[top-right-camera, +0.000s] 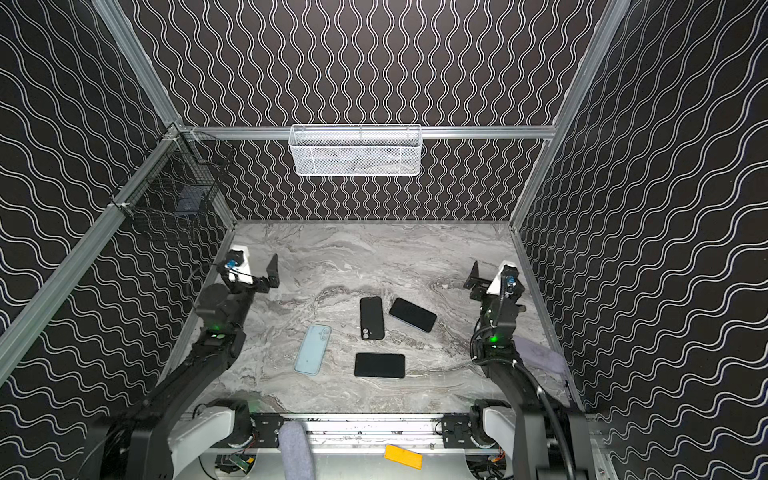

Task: Put the phone into the phone case
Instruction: 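Raise both arms from rest and move them toward the phones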

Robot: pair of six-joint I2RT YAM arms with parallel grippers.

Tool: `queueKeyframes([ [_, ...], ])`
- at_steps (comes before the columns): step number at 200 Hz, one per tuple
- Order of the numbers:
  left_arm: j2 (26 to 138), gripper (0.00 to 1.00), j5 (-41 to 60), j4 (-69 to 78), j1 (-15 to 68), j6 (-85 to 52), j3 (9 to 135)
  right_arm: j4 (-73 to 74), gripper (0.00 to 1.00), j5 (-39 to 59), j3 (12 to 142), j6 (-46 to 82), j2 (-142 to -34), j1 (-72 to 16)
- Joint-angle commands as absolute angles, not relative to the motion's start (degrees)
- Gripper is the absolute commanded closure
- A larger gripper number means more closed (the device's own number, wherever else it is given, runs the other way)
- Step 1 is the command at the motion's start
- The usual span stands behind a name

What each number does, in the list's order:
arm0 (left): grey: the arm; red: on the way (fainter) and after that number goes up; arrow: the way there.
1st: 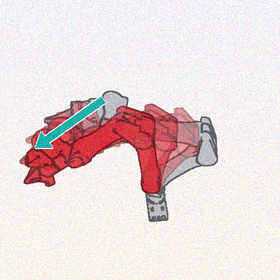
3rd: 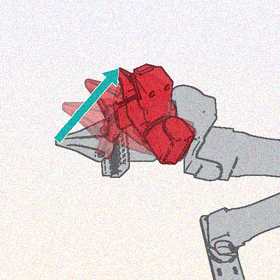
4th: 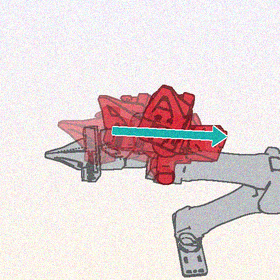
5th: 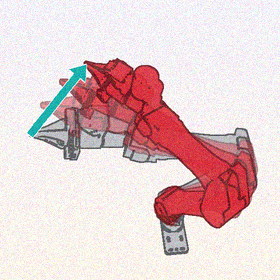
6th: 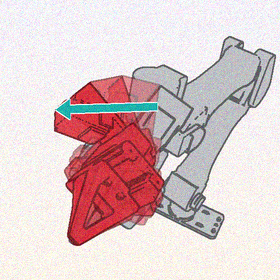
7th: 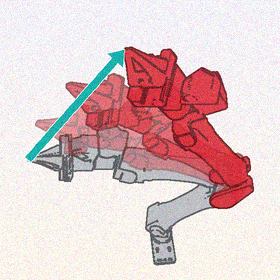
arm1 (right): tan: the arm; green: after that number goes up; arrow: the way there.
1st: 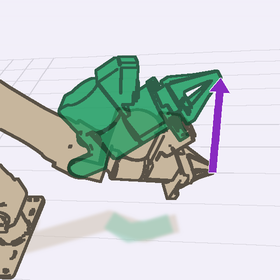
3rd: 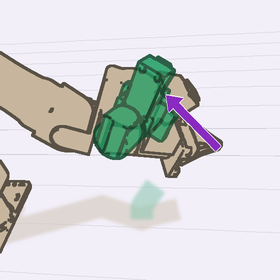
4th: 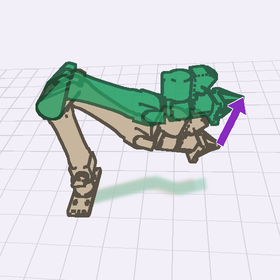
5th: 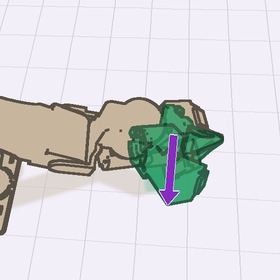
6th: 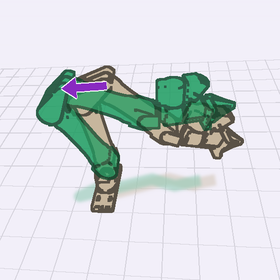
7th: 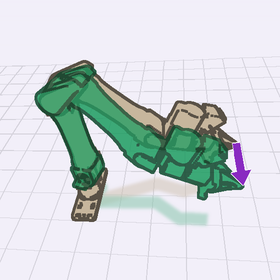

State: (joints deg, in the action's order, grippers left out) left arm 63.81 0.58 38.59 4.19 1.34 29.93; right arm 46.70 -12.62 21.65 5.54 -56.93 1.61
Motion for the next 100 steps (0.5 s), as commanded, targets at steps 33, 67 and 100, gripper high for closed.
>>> queueKeyframes([
  [33, 53.72, 0.01, 8.53, 18.28, 4.04, -26.87, 46.85, 16.19, 0.01, -18.31, 35.14, 46.42, -47.9, 2.37],
  [67, 53.81, 0.02, 14.63, 3.23, 4.04, -33.57, 54.7, 23.75, 0.01, -0.41, 34.01, 41.75, -44.41, 2.46],
  [100, 57.04, 0.02, 27.05, -5.64, 4.96, -30.71, 58.95, 3.88, 0.01, 8.16, 45.42, 33.31, -48.55, 0.86],
])
